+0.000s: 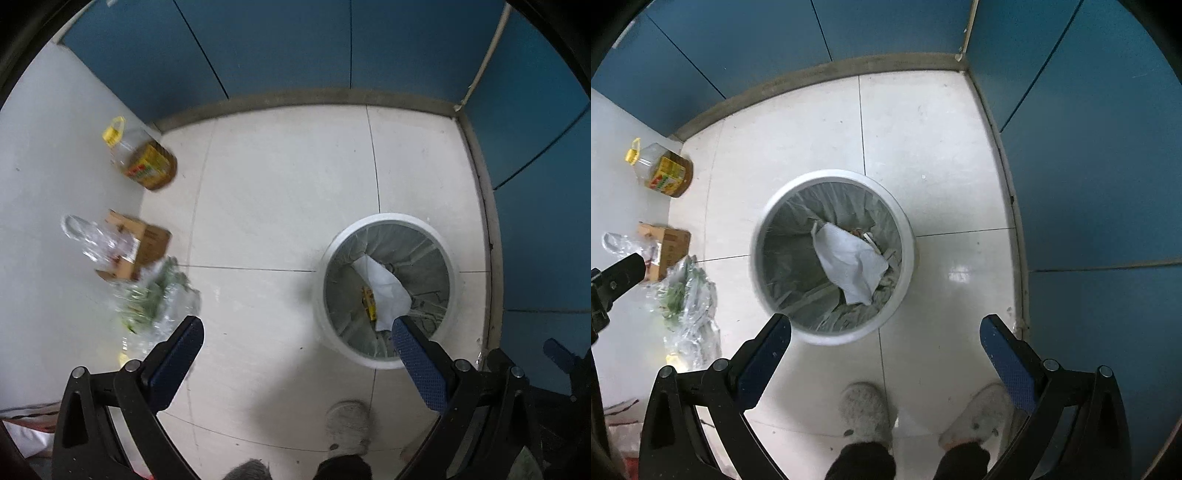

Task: Collect trash
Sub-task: 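Open both tools to drop the pepper and towel into the bin, then raise both tools back toward the counter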

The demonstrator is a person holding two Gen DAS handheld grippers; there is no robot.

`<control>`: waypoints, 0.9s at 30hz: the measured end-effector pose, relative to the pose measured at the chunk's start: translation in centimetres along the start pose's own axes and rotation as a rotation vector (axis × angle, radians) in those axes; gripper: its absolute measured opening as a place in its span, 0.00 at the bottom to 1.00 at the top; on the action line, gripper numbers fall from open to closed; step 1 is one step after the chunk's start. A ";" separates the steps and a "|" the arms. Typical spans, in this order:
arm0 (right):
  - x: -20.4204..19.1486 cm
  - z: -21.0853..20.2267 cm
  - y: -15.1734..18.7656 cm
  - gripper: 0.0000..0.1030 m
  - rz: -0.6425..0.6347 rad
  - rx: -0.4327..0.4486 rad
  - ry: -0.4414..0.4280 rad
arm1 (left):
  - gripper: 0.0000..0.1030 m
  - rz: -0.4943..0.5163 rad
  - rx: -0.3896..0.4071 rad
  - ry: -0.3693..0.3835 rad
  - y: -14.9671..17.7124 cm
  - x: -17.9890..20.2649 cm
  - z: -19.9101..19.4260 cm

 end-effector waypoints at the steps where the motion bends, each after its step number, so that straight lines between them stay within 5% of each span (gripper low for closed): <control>1: 0.0 -1.6 0.3 1.00 0.002 0.007 -0.008 | 1.00 0.006 0.005 0.002 0.3 0.0 -1.2; 10: -0.6 -16.9 3.8 1.00 -0.018 0.067 -0.050 | 1.00 0.011 0.032 0.055 3.7 -0.1 -14.0; 16: -0.3 -29.5 5.7 1.00 -0.009 0.141 -0.090 | 1.00 0.027 0.097 0.080 4.4 -0.1 -24.0; 27: 2.3 -45.7 8.6 1.00 -0.018 0.239 -0.132 | 1.00 0.023 0.229 0.105 5.6 -0.3 -38.9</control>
Point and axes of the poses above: each gripper's, at about its wrist camera, not at the fingertips, and z roughly the way its jaws point, x to its right, y to its underside, the point moved 4 cm from there along z, roughly the way its jaws point, and after that the axes turned 7 degrees about z, right-handed, at the moved point
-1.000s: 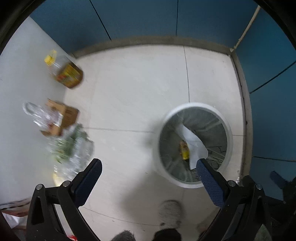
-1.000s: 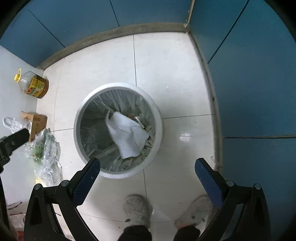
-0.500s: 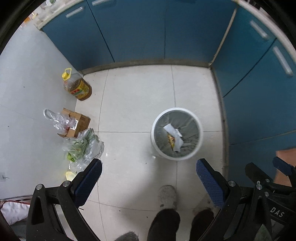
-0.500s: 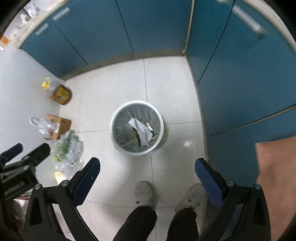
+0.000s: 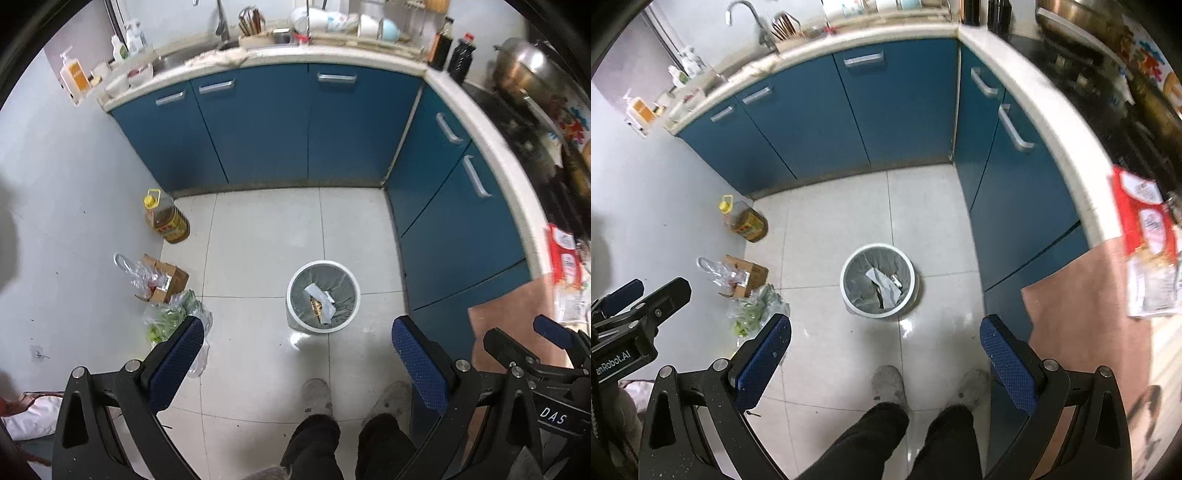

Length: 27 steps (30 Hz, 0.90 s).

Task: Collect trash
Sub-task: 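Raise both tools back toward the counter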

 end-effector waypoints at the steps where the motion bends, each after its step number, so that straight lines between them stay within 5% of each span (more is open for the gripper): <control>1: 0.1 -1.2 -0.1 1.00 0.000 0.008 -0.006 | 1.00 0.001 0.006 0.006 0.0 0.2 -0.9; 10: 2.7 -8.9 -1.2 1.00 0.045 0.080 -0.112 | 1.00 0.024 0.111 0.010 -1.2 3.9 -8.2; 15: 8.5 -13.0 -2.3 1.00 0.168 0.153 -0.142 | 1.00 0.110 0.215 0.024 -4.5 9.8 -11.2; 20: 18.6 -16.8 -1.9 1.00 0.351 0.223 -0.069 | 1.00 0.199 0.235 0.158 -8.0 19.3 -12.1; 27: 38.1 -19.5 4.2 1.00 0.708 0.228 0.147 | 1.00 0.455 0.126 0.275 -8.6 38.6 -9.7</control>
Point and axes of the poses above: each gripper's, at about its wrist camera, not at the fingertips, and z roughly the way its jaws point, x to its right, y to its underside, the point moved 4 cm from there along z, roughly the way its jaws point, and after that the axes turned 7 degrees about z, right-handed, at the moved point
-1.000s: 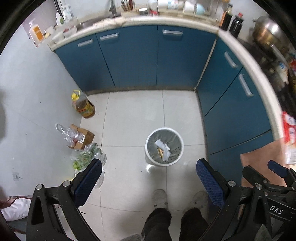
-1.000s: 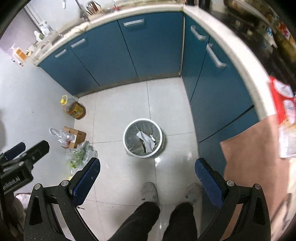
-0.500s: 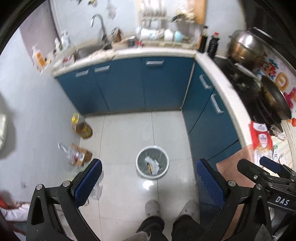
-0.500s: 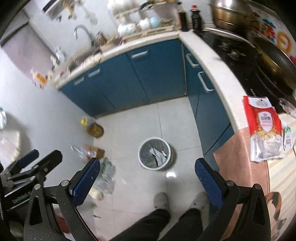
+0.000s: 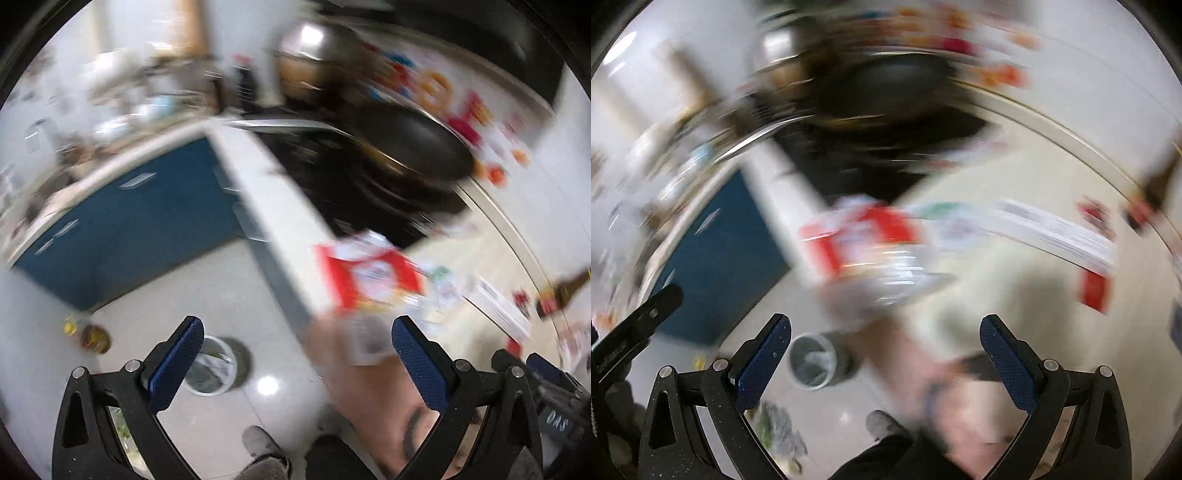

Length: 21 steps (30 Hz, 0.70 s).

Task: Collect trash
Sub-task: 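Raise both tools back toward the counter, then grasp the red sauce packet with the right tool while the left tool grasps the white sachet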

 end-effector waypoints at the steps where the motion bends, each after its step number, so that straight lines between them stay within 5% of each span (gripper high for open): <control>1: 3.7 0.6 -1.0 1.00 0.064 -0.003 0.048 | 1.00 0.016 -0.043 0.036 -0.5 2.3 1.6; 6: 18.1 4.3 -3.5 1.00 0.289 -0.024 0.240 | 1.00 0.073 -0.240 0.111 -0.8 10.9 9.2; 10: 24.5 7.8 -3.4 1.00 0.388 -0.059 0.292 | 1.00 0.124 -0.333 0.090 -1.3 16.4 15.0; 17: 27.6 11.1 -3.3 1.00 0.447 -0.040 0.307 | 0.96 0.110 -0.397 0.084 -3.6 19.8 21.0; 20: 28.2 12.3 -3.3 0.99 0.439 -0.048 0.317 | 0.81 0.133 -0.386 0.063 -4.4 20.7 22.2; 21: 28.0 12.3 -3.4 1.00 0.422 -0.025 0.328 | 0.68 0.146 -0.387 0.055 -4.6 21.0 22.5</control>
Point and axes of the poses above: each gripper's, at about its wrist camera, not at the fingertips, and z roughly the way its jaws point, x to its right, y to its underside, the point moved 4 cm from there along z, roughly the way its jaws point, and after that the axes turned 7 degrees about z, right-handed, at the moved point
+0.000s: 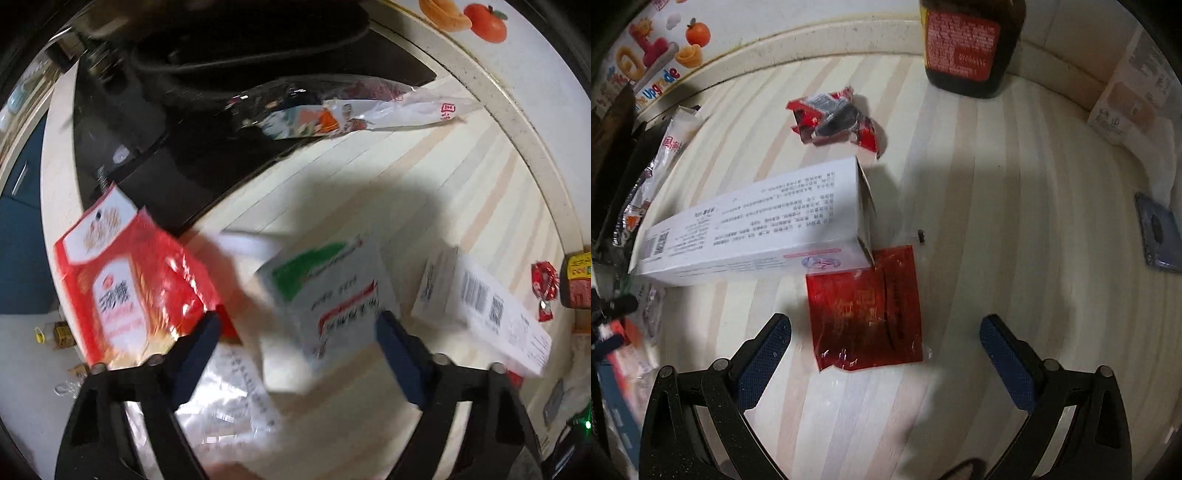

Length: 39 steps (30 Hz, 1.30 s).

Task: Collect trash
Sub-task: 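Grasp the red sauce packet with the right tool while the left tool grasps the white sachet, then carry the red packet and white sachet down over the grey bin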

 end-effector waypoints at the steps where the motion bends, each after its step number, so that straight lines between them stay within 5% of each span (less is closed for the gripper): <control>1: -0.2 -0.1 0.1 1.00 -0.005 0.012 0.008 | 0.42 0.020 -0.006 -0.013 -0.3 0.5 0.3; 3: -0.4 -0.1 0.6 0.99 -0.028 0.046 0.035 | 0.15 0.053 -0.022 -0.030 -0.6 1.4 0.9; 6: -1.1 -0.6 1.1 0.83 -0.090 0.107 0.054 | 0.04 0.109 0.021 -0.072 -0.5 2.5 0.4; 8: -1.5 -1.4 1.5 0.46 -0.123 0.140 0.038 | 0.03 0.133 0.040 -0.077 0.0 3.0 -0.3; 15: 0.1 -2.6 2.4 0.12 -0.079 0.097 -0.061 | 0.01 0.148 0.102 -0.047 2.9 2.8 -4.2; 22: 0.9 -6.0 3.5 0.11 -0.060 0.095 -0.144 | 0.00 0.179 0.194 -0.002 6.6 2.4 -10.0; 26: -0.9 -8.6 4.5 0.10 -0.067 0.108 -0.212 | 0.00 0.169 0.231 0.029 5.7 -0.8 -11.5; 39: -15.3 -15.4 9.8 0.10 -0.276 0.131 -0.440 | 0.00 0.020 0.352 0.048 9.1 -13.5 -17.6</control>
Point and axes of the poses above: each gripper's, at about its wrist camera, not at the fingertips, and z roughly the way its jaws point, x to its right, y to its underside, the point moved 4 cm from there along z, roughly the way its jaws point, and after that the axes turned 7 degrees about z, right-handed, at the moved point
